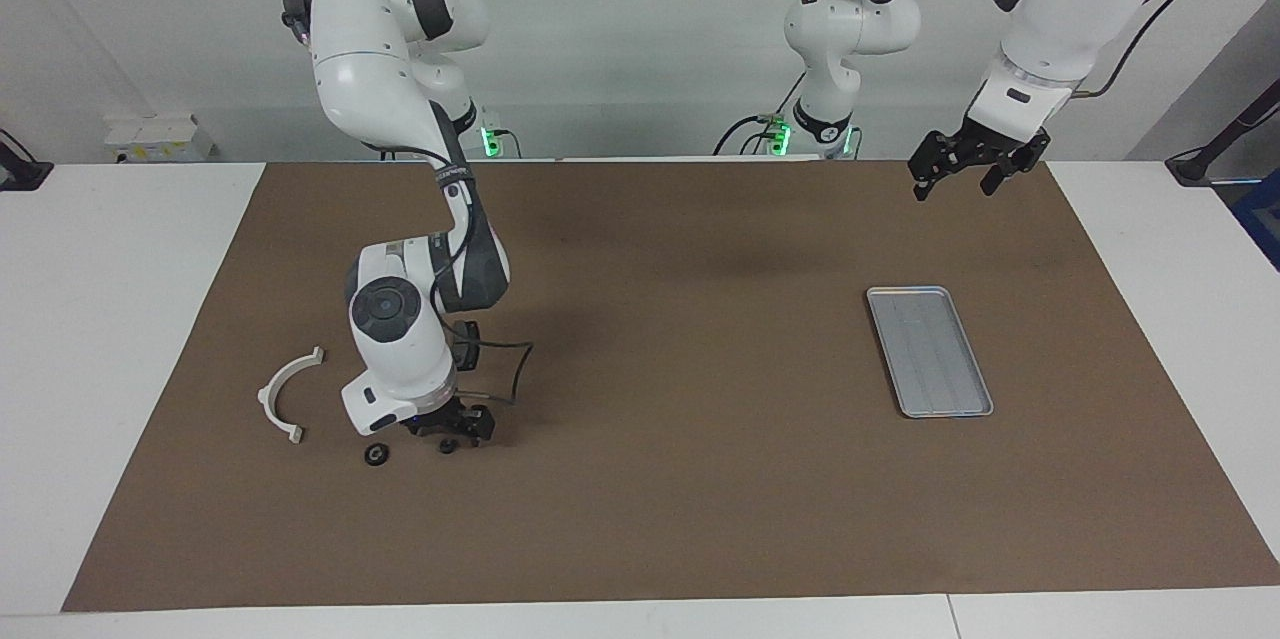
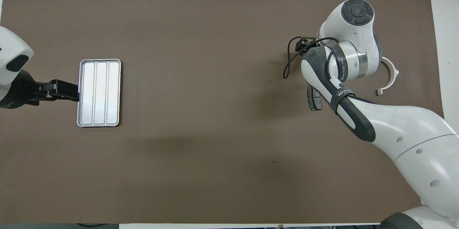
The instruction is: Pick bearing gear from pile to tray
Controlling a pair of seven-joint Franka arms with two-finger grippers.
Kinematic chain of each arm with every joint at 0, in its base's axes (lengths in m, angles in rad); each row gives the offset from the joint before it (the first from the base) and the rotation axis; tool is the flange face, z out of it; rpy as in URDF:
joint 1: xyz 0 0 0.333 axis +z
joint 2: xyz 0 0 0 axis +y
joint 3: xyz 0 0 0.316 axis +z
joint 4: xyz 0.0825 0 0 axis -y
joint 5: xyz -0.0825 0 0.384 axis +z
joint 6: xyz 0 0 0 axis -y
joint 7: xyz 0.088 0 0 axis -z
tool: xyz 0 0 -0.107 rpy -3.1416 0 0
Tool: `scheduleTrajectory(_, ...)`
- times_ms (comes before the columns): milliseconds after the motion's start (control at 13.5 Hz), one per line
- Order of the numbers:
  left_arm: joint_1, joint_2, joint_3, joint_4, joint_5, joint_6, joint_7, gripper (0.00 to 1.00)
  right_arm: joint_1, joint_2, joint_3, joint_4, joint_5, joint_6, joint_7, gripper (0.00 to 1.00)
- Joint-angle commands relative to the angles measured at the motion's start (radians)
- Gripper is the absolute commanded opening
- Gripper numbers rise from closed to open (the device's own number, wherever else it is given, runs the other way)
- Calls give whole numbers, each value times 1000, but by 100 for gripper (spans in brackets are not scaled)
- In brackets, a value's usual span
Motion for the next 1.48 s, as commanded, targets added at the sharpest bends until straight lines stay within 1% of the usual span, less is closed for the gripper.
scheduleTrajectory(0,-5,-48,7,-65,18,50,-17,100,-9,35,8,39,-22,27,17,92)
scheduleTrajectory(148,-5,-50,7,-72,18,54,-17,100,-9,38,8,41,-20,32,19,91)
scheduleTrajectory(370,-10,-50,7,-73,18,57,-20,100,-13,40,9,42,-14,40,26,85)
scheduleTrajectory(444,-10,-50,7,-73,18,57,-20,100,-15,40,9,41,-11,40,54,82)
scheduleTrajectory(518,-10,-51,7,-78,20,57,-21,100,-17,38,11,41,-5,41,77,74)
scheduleTrajectory(592,-10,-57,7,-84,20,59,-23,100,-18,38,11,41,-2,40,85,62)
scheduleTrajectory(666,-12,-59,7,-88,20,65,-23,100,-20,37,11,41,16,40,86,47)
scheduleTrajectory(740,-13,-59,7,-89,20,65,-27,100,-20,37,11,41,33,40,86,29)
scheduleTrajectory(814,-16,-60,7,-89,20,67,-28,100,-20,37,11,41,38,41,86,9)
scheduleTrajectory(887,-16,-60,7,-90,20,65,-29,100,-20,37,11,41,36,41,86,0)
scheduleTrajectory(1035,-16,-60,7,-89,20,68,-31,100,-20,35,11,41,30,52,86,0)
scheduleTrajectory(1183,-15,-60,7,-92,20,77,-31,100,-20,34,11,41,18,8,83,0)
scheduleTrajectory(1257,-15,-62,7,-102,20,85,-31,100,-20,27,11,65,18,-49,77,0)
scheduleTrajectory(1405,-16,-82,5,-153,20,145,-46,100,-18,-3,15,161,16,-225,53,0)
